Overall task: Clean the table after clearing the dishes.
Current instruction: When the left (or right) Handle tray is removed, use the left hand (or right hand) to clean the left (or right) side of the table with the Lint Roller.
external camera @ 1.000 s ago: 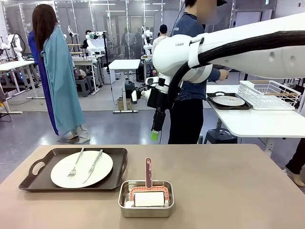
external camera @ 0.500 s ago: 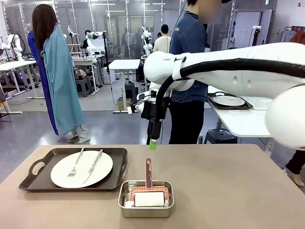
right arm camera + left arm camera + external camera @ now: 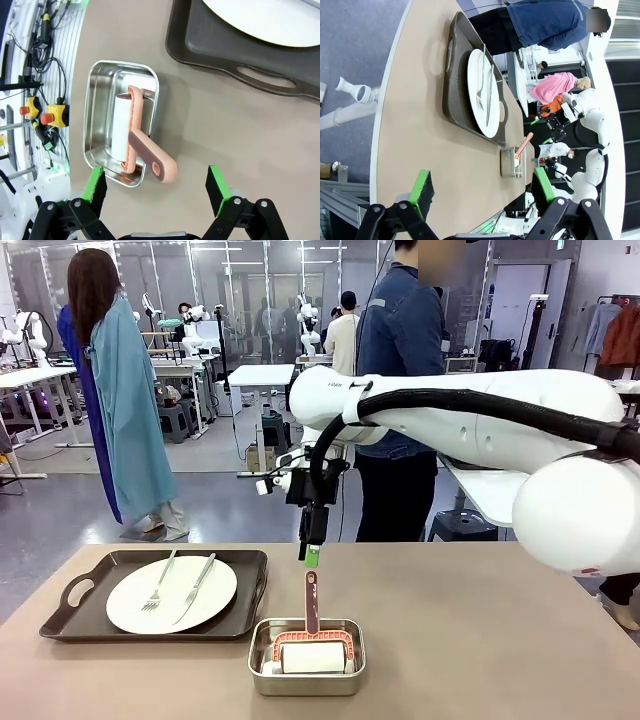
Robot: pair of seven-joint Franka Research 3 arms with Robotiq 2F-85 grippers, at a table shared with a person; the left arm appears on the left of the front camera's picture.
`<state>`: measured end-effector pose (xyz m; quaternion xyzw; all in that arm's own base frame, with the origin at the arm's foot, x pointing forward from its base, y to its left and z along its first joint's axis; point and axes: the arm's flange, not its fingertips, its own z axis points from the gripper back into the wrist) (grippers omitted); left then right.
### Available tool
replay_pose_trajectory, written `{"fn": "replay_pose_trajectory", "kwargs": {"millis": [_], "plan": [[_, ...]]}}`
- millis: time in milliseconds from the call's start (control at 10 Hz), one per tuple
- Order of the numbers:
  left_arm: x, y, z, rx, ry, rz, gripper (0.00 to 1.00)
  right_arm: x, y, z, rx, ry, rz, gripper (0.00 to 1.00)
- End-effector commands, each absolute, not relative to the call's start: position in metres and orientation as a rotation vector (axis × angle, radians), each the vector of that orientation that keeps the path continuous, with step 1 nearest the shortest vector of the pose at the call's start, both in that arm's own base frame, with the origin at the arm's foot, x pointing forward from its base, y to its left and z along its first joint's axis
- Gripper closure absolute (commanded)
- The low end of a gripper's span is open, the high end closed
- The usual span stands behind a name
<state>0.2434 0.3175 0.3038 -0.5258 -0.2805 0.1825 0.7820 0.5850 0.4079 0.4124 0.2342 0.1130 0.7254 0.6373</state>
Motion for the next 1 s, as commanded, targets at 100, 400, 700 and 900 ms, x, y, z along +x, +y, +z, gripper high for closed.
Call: {"fn": "replay_pose_trajectory", "kwargs": {"millis": [100, 400, 700, 900], "plan": [[0.24, 0.318, 0.304, -1.139, -0.609, 0.378, 0.0, 0.595, 0.428, 0.405, 0.531, 0.406, 1.646, 0.0], [0.24, 0.318, 0.304, -1.139, -0.609, 0.378, 0.0, 0.593, 0.426, 0.397, 0.575, 0.488, 1.65, 0.0], [0.24, 0.318, 0.304, -1.139, -0.609, 0.378, 0.0, 0.592, 0.434, 0.383, 0.575, 0.538, 1.662, 0.0], [0.24, 0.318, 0.304, -1.139, -0.609, 0.378, 0.0, 0.594, 0.434, 0.377, 0.576, 0.553, 1.652, 0.0]]}}
